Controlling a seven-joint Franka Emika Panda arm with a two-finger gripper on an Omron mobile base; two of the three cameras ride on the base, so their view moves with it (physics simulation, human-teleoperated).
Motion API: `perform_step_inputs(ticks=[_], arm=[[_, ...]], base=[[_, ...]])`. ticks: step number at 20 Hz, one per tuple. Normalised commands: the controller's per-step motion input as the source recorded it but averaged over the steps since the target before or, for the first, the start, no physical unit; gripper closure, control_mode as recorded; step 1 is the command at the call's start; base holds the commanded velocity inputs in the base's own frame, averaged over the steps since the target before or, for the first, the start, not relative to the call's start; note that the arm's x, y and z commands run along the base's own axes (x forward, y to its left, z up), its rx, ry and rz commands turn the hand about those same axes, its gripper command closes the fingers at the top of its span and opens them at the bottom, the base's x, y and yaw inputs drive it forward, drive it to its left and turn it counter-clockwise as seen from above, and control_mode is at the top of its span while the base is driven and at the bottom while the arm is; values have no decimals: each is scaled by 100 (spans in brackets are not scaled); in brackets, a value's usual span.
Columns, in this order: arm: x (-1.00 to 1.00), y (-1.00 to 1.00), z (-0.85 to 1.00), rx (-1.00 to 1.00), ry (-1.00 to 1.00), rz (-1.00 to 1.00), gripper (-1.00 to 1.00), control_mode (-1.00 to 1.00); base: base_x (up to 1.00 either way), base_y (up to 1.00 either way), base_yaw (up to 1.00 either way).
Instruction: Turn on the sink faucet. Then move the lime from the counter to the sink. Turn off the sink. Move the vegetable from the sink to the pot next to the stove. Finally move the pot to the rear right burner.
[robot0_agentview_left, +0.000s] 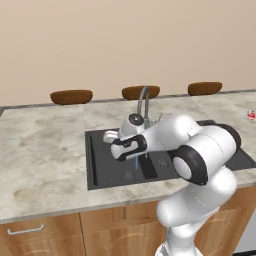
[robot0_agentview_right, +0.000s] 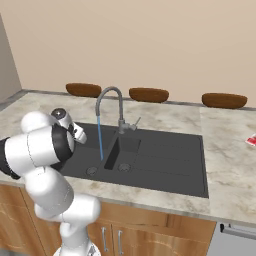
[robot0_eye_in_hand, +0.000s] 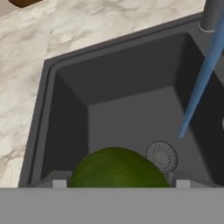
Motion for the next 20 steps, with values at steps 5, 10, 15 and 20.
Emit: perform_step_inputs(ticks=[5,10,15,20], arm=[[16,-1,-17,-4,13,0,100,-100],[6,0,-29,-6,16,0,100,-100],[12,-1,-29,-3,15,0,100,-100],[11,-8,-33,0,11,0,100,-100]], base=[[0,0,0],[0,0,0],[0,0,0],[0,0,0]])
